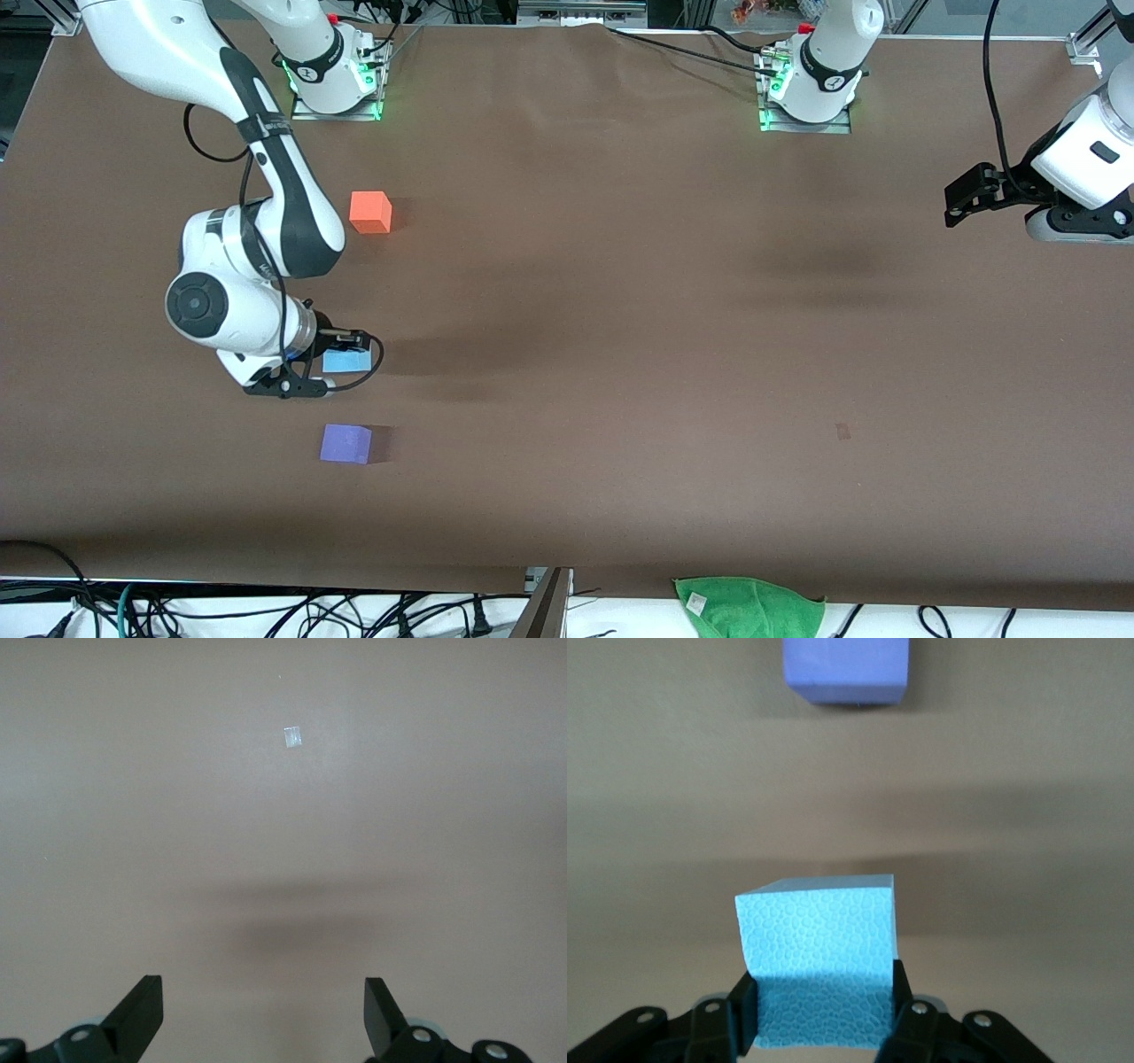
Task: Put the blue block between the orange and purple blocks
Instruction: 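Carry the light-blue cube toward the gap between orange and purple cubes, then lower the light-blue cube between the cubes and open the right gripper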
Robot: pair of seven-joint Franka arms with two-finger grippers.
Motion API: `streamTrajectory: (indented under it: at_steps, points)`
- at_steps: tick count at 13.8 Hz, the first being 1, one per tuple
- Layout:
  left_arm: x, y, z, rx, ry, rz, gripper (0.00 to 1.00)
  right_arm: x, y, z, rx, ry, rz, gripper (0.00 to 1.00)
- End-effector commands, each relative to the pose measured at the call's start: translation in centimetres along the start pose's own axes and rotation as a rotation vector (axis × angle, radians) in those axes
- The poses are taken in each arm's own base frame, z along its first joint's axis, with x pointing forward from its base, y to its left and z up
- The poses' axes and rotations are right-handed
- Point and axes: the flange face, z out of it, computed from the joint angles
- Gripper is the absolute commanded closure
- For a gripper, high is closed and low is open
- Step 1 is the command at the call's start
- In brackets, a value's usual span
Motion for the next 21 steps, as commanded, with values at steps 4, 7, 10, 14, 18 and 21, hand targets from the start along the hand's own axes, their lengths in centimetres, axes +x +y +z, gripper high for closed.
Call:
streamTrajectory:
  at_steps: [4,7,10,14,18,21]
  points:
    - [-0.1,0.1,-0.7,0.017,0.009,0.016,0.00,-5.3,1.7,2.7,0.021,0.080,0.010,0.47]
    - [-0.1,0.1,-0.7,0.015,0.009,0.014,0.00,-6.8,2.3,4.7,0.021,0.117,0.011,0.47]
    - [-0.1,0.1,-0.7,0.015,0.009,0.014,0.00,-7.4,2.6,5.4,0.023,0.146,0.010,0.47]
    - [-0.1,0.1,-0.7,0.015,0.009,0.016,0.00,-8.3,2.6,6.5,0.025,0.163,0.007,0.46]
    - [-0.1,0.1,-0.7,0.015,0.009,0.016,0.00,-9.1,2.0,6.2,0.028,0.161,0.008,0.46]
    - [-0.1,0.1,-0.7,0.015,0.009,0.016,0.00,-9.6,2.3,6.9,0.028,0.169,0.009,0.46]
